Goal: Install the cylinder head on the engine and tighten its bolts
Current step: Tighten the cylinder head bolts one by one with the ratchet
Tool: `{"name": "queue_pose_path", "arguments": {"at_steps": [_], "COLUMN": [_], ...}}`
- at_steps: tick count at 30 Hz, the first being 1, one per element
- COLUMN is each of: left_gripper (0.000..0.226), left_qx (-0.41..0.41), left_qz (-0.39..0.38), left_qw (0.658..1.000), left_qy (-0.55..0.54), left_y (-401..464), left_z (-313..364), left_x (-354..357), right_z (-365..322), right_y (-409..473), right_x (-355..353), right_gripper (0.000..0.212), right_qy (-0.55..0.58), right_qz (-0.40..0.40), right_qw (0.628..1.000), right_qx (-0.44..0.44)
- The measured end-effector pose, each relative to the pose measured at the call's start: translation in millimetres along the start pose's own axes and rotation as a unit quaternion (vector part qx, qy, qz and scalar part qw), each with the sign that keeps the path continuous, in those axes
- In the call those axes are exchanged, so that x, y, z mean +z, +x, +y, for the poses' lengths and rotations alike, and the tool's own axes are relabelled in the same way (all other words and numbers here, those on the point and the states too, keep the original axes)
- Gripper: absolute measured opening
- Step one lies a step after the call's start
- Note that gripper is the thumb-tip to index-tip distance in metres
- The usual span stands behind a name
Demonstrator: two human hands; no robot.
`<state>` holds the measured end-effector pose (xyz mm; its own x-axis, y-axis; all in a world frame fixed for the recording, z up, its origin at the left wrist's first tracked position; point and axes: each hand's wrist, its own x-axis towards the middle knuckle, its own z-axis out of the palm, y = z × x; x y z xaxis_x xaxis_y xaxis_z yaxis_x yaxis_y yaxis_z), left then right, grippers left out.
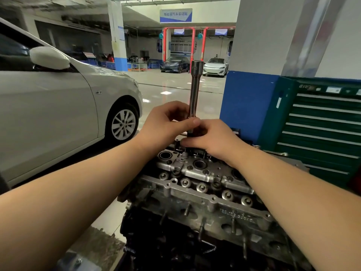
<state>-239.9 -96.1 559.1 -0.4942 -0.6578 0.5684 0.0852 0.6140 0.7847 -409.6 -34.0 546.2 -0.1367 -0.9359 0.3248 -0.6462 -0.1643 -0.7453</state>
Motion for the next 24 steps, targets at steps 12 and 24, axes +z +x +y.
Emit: {"name": "queue_pose_path", "arguments": {"at_steps": [12, 24], "left_gripper": [0.018, 0.031], "left_qx": [0.005, -0.005], "left_qz": [0.042, 0.007], "left_qw": [0.999, 0.995], "left_qy": [-0.010, -0.102], "left_y": [12, 56], "left_z": [3, 16], "left_x": [11, 20], "right_z": [6, 2], "right_y": [1, -2], "right_x": [-5, -6], "right_gripper": [0.028, 0.019], "right_qy": [0.046, 0.027], "right_qz": [-0.036, -0.017], "right_qw": [0.998, 1.000], "right_qx": [-0.008, 0.002]}}
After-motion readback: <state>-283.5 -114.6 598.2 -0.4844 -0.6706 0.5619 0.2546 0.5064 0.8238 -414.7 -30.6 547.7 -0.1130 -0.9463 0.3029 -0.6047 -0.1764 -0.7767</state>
